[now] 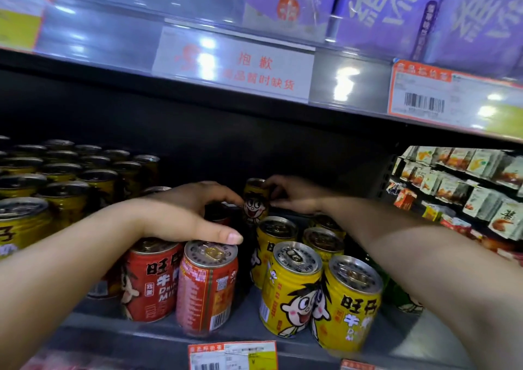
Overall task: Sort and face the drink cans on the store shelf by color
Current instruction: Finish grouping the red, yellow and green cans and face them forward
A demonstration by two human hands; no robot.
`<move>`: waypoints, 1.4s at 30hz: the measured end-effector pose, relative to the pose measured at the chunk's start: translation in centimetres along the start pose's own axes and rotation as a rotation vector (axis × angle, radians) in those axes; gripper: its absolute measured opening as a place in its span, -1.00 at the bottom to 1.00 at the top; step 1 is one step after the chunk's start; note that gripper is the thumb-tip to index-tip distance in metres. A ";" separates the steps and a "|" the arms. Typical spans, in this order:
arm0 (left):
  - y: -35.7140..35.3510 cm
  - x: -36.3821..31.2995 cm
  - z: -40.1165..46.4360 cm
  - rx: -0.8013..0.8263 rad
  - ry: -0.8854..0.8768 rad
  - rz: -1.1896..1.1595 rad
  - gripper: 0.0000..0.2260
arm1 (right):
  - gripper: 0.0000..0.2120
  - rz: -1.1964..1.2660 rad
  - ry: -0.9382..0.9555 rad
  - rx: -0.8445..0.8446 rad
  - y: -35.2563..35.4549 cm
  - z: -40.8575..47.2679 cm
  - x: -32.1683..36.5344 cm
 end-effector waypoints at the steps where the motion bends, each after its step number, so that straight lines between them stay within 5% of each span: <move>1: 0.0 0.0 0.0 0.002 0.001 0.000 -0.46 | -0.59 0.016 -0.005 -0.012 0.0 0.2 0.0; 7: 0.0 -0.3 0.0 -0.007 0.026 -0.001 -0.48 | -0.84 -0.022 -0.038 -0.150 0.5 1.1 0.8; 17: 0.0 -0.5 -0.1 -0.014 0.051 0.011 -0.33 | -0.97 -0.223 0.089 -0.016 2.2 -3.7 1.7; 21: 0.1 -0.6 -0.1 -0.012 0.048 0.028 -0.35 | -0.71 -0.183 0.044 0.001 2.7 -6.7 1.5; 24: 0.3 -0.4 -0.2 -0.016 0.022 0.043 -0.34 | -0.92 -0.121 0.004 -0.105 3.4 -8.9 2.5; 31: 3.4 1.7 -3.2 0.013 -0.074 0.134 -0.24 | -0.76 0.151 -0.163 -0.326 3.5 -15.0 13.2; 37: 5.1 5.5 -7.1 0.124 -0.160 0.131 -0.01 | -0.29 0.289 -0.355 -0.454 -2.7 -16.0 20.3; 42: 2.3 6.0 -9.7 -0.185 -0.104 0.002 0.15 | -0.01 0.494 -0.513 -0.586 -7.6 -16.8 21.2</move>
Point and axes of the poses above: each hand's wrist, its own z-axis towards the middle knuckle, its own y-axis out of the back of the hand, x = y × z, the point moved 4 cm from there along z, towards the middle knuckle, and after that the axes turned 3 degrees about -y, right-handed, at the moved point
